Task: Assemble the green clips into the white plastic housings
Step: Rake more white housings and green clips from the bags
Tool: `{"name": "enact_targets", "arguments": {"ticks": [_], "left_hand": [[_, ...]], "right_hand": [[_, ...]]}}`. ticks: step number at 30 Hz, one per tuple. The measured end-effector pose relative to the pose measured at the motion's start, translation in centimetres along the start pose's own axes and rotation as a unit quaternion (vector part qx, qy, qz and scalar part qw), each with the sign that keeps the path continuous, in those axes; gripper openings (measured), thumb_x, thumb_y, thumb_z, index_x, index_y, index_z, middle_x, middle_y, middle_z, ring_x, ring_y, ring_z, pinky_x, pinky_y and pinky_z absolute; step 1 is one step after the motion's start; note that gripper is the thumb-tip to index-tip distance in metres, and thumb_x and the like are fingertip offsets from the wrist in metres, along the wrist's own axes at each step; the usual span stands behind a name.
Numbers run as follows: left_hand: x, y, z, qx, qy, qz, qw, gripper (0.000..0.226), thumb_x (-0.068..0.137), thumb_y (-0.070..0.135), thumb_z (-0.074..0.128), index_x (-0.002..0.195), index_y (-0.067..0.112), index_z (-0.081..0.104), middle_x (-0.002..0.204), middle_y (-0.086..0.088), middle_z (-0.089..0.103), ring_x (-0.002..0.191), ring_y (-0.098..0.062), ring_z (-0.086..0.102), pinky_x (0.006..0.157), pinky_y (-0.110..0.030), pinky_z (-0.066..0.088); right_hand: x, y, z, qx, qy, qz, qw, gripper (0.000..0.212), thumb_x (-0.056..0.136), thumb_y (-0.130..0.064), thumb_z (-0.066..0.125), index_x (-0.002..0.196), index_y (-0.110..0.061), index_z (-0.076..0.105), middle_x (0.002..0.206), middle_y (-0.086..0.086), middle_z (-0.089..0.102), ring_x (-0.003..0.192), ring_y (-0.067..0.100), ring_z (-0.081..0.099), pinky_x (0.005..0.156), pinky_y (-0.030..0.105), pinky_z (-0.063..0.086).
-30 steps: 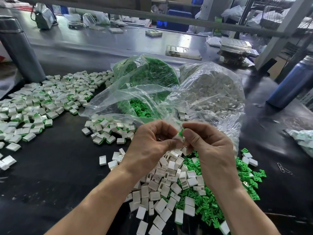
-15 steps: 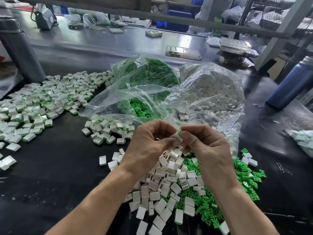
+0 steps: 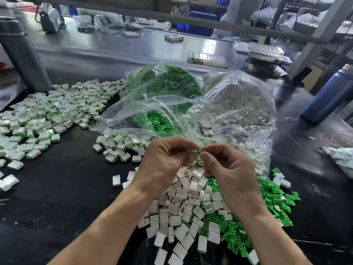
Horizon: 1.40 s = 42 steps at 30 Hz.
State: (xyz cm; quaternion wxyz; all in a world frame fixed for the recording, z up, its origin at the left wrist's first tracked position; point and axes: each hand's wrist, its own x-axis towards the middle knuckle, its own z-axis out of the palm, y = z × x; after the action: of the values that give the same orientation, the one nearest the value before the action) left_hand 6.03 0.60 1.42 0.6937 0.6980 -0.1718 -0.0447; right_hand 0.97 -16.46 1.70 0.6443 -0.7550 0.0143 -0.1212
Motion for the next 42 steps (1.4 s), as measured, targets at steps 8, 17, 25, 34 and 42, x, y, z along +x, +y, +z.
{"name": "enact_targets", "arguments": {"ticks": [8,17,25,34,42], "left_hand": [[0.0,0.4,-0.1,0.024,-0.006,0.016,1.0,0.021,0.085,-0.009,0.076,0.094,0.01,0.082,0.085,0.0,0.079,0.078,-0.015,0.076,0.068,-0.021,0.059],[0.1,0.3,-0.6,0.059,-0.026,0.038,0.997,0.027,0.081,-0.011,0.08,0.092,0.013,0.084,0.088,-0.001,0.078,0.081,-0.018,0.077,0.07,-0.024,0.062],[0.0,0.4,-0.3,0.044,-0.012,0.041,0.998,0.022,0.084,-0.009,0.078,0.095,0.01,0.083,0.083,0.001,0.079,0.075,-0.018,0.077,0.067,-0.025,0.062],[0.1,0.0,0.4,-0.022,0.015,0.005,1.0,0.023,0.083,-0.013,0.076,0.091,0.008,0.082,0.08,-0.008,0.079,0.069,-0.027,0.077,0.064,-0.031,0.063],[0.4,0.0,1.0,0.016,0.01,0.038,0.999,0.018,0.086,0.005,0.081,0.092,0.021,0.077,0.086,0.0,0.077,0.077,-0.017,0.073,0.07,-0.026,0.06]], "right_hand": [[-0.1,0.0,-0.5,-0.107,-0.043,-0.047,0.992,0.009,0.093,-0.012,0.073,0.098,-0.02,0.072,0.082,-0.005,0.074,0.065,0.014,0.069,0.06,0.027,0.059],[-0.1,-0.1,-0.8,-0.156,-0.052,-0.078,0.983,0.008,0.091,-0.013,0.076,0.094,-0.02,0.073,0.078,-0.002,0.071,0.066,0.019,0.068,0.06,0.043,0.06],[-0.1,-0.2,-0.4,-0.084,-0.014,-0.062,0.995,0.01,0.092,-0.008,0.075,0.095,-0.018,0.075,0.076,0.001,0.074,0.063,0.019,0.07,0.058,0.036,0.061],[-0.3,-0.6,0.1,0.029,-0.005,-0.015,0.999,0.009,0.092,0.0,0.072,0.092,-0.007,0.076,0.077,0.008,0.076,0.062,0.023,0.07,0.06,0.029,0.061],[0.1,-0.2,0.0,0.153,0.029,0.057,0.986,0.033,0.103,-0.036,0.056,0.1,-0.011,0.078,0.082,0.015,0.074,0.059,0.022,0.061,0.046,0.03,0.052]]}}
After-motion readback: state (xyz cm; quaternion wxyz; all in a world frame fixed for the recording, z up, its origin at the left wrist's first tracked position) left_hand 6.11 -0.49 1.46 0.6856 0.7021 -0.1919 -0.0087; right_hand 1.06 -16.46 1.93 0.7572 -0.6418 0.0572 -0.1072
